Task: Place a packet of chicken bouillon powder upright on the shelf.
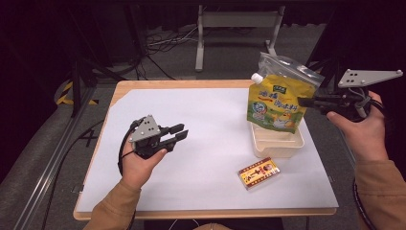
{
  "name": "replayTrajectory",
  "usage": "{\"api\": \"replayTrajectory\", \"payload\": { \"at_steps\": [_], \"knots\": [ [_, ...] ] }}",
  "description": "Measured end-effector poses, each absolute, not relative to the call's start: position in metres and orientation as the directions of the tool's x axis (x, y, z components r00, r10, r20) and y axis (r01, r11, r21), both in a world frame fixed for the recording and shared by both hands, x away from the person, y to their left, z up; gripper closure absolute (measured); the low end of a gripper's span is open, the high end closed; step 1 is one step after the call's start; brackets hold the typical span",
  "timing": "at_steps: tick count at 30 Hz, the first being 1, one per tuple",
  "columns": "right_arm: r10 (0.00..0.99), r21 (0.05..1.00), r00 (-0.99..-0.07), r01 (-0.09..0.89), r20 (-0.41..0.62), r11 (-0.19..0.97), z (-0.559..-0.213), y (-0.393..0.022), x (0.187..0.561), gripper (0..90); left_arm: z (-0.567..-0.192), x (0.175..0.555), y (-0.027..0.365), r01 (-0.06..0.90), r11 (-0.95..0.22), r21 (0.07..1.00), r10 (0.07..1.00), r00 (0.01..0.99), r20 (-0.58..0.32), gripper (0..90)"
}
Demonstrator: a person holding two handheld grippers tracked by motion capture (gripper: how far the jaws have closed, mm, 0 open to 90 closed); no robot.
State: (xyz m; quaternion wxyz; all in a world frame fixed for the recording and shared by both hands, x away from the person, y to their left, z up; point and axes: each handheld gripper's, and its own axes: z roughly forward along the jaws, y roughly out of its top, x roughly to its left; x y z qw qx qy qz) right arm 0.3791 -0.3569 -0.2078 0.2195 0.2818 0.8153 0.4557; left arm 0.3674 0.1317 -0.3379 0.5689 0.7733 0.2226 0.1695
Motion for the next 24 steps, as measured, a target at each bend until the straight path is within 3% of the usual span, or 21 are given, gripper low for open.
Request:
{"api": "replayTrajectory", "payload": {
  "at_steps": [24],
  "knots": [
    [0.678, 0.867, -0.732, 0.292, -0.068, 0.403, -0.241, -0.39, 0.397, 87.4, -0.343, 0.374, 0.14, 0.181, -0.241, 0.953, 0.557, 0.83, -0.016, 69.8]
  ]
}}
